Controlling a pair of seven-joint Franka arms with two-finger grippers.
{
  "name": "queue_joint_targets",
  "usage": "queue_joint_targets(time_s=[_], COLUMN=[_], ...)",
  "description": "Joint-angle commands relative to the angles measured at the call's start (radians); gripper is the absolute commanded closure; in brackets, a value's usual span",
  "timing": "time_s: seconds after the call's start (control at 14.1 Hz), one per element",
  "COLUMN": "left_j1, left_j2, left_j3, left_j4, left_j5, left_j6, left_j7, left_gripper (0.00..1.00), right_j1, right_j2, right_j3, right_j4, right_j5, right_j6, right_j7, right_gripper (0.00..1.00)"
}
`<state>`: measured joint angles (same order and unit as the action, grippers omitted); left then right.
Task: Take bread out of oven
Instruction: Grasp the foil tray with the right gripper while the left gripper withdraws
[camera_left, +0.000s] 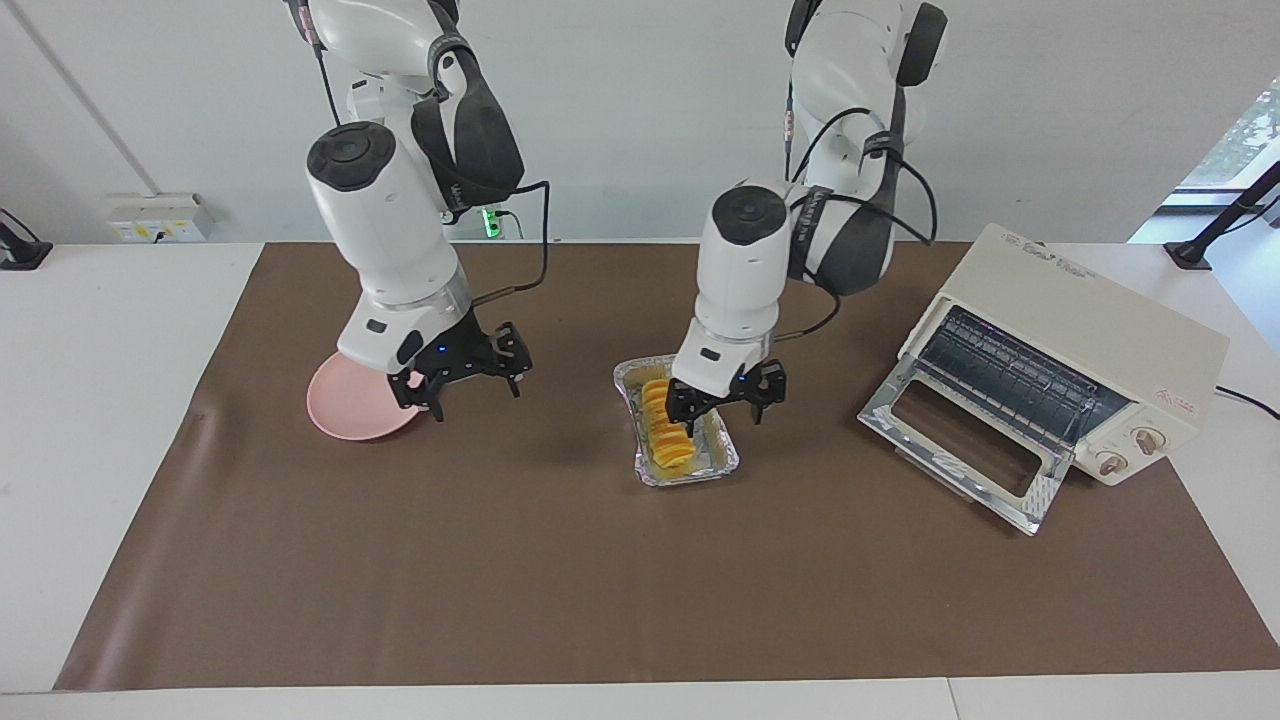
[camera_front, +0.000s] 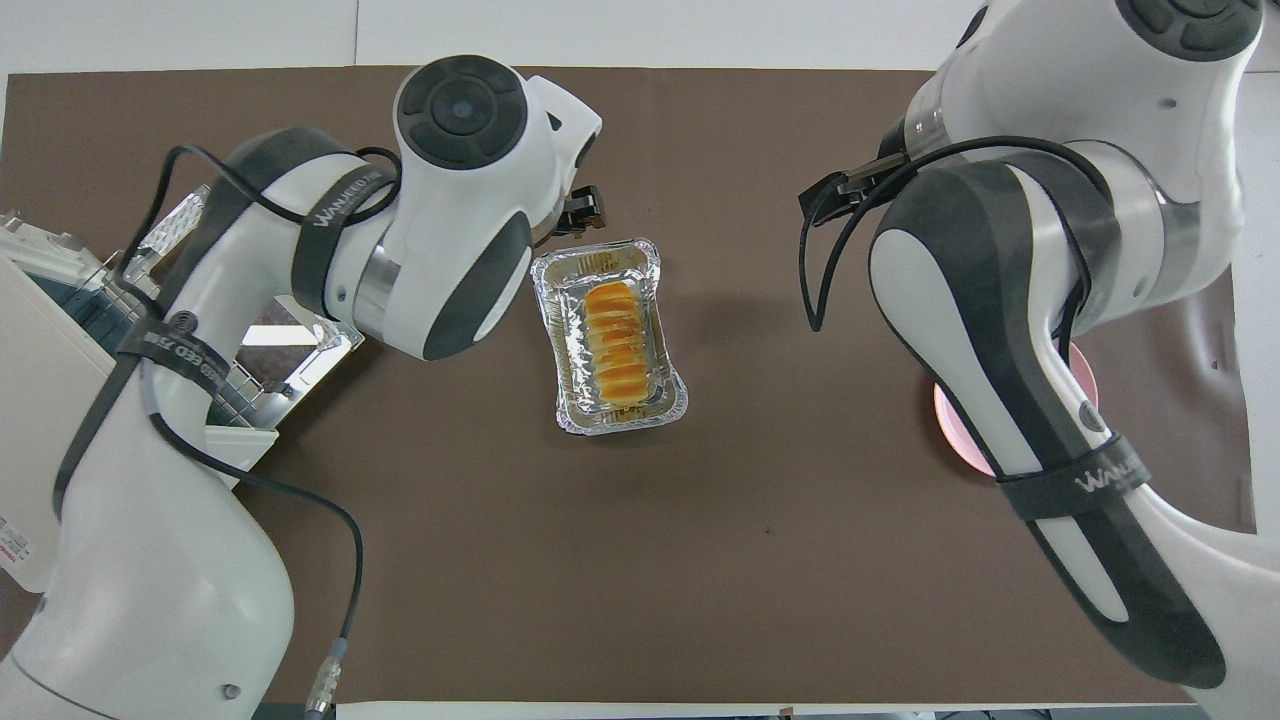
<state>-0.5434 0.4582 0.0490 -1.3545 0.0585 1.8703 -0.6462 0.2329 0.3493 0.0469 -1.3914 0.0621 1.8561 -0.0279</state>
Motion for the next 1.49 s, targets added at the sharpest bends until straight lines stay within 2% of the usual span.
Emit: queue_joint_targets(time_s=[0.0, 0.21, 0.43, 0.57, 0.64, 0.78, 1.06, 1.42], left_j1=[0.097, 0.244, 0.341, 0.394, 0.463, 0.491, 0.502, 0.496], left_j2=[-0.068, -0.119, -0.167, -0.196, -0.249, -0.33, -0.426, -0.475], left_j3=[-0.011, -0.009, -0.009, -0.009, -0.009, -0.008, -0.006, -0.008], left_j4=[-0.028, -0.028, -0.034, -0.035, -0.06, -0.158, -0.262, -0.333], left_j5=[-0.014, -0.09, -0.095, -0.095, -0.094, -0.088, -0.086, -0.086], left_j6=[-0.109, -0.181, -0.198, -0.25, -0.326, -0.332, -0.388, -0.359], left_j7=[0.034, 0.036, 0.065, 0.173, 0.354, 0.436, 0.51, 0.56], left_gripper=[0.0, 0.0, 0.0, 0.0, 0.0, 0.0, 0.0, 0.0], right_j1=[0.055, 0.121, 0.153, 0.172, 0.18, 0.171, 0.181, 0.207], right_j2=[0.029, 0.1, 0.141, 0.168, 0.194, 0.218, 0.22, 0.209], right_j3=[-0.002, -0.002, -0.002, -0.005, -0.002, -0.002, -0.002, -0.002], right_j4=[-0.008, 0.002, 0.002, 0.0, 0.0, -0.003, -0.027, -0.104], right_j5=[0.004, -0.004, -0.005, -0.022, -0.042, -0.039, -0.034, -0.036], right_j6=[0.029, 0.04, 0.095, 0.101, 0.133, 0.168, 0.193, 0.264], right_j7=[0.121, 0.204, 0.207, 0.273, 0.383, 0.407, 0.44, 0.453], right_gripper=[0.0, 0.0, 0.0, 0.0, 0.0, 0.01, 0.02, 0.02])
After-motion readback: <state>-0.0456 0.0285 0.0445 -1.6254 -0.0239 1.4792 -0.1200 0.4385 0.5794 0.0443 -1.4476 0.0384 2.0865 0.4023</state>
